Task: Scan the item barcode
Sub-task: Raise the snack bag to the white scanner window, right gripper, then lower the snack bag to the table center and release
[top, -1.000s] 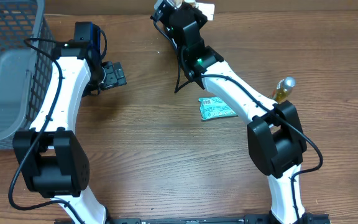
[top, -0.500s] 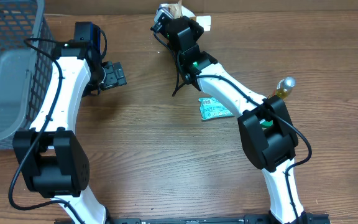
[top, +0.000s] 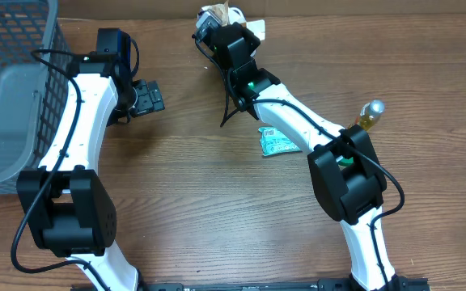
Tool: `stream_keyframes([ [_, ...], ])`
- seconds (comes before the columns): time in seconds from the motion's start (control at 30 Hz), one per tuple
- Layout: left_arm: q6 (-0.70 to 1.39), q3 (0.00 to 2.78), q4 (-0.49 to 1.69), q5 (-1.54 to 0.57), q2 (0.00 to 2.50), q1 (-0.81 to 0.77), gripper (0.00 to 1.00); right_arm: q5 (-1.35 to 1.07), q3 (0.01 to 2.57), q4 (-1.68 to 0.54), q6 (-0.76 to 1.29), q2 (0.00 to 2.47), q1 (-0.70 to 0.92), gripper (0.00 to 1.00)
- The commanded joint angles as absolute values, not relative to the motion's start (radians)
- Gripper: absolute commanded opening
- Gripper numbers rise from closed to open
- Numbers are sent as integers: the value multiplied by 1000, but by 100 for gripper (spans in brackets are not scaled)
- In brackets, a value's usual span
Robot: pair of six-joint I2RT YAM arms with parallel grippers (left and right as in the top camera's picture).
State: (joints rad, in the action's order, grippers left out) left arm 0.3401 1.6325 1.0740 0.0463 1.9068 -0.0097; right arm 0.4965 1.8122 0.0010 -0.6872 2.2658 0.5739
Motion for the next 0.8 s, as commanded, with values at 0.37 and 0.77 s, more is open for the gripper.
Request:
stream_keyframes([
  [0.37,336,1652,1073,59,1908,-14,100,331,1821,-243,-285,2061,575,4],
  [0.77,336,1652,1073,59,1908,-12,99,-398,1819,-1027,64,1909,541,4],
])
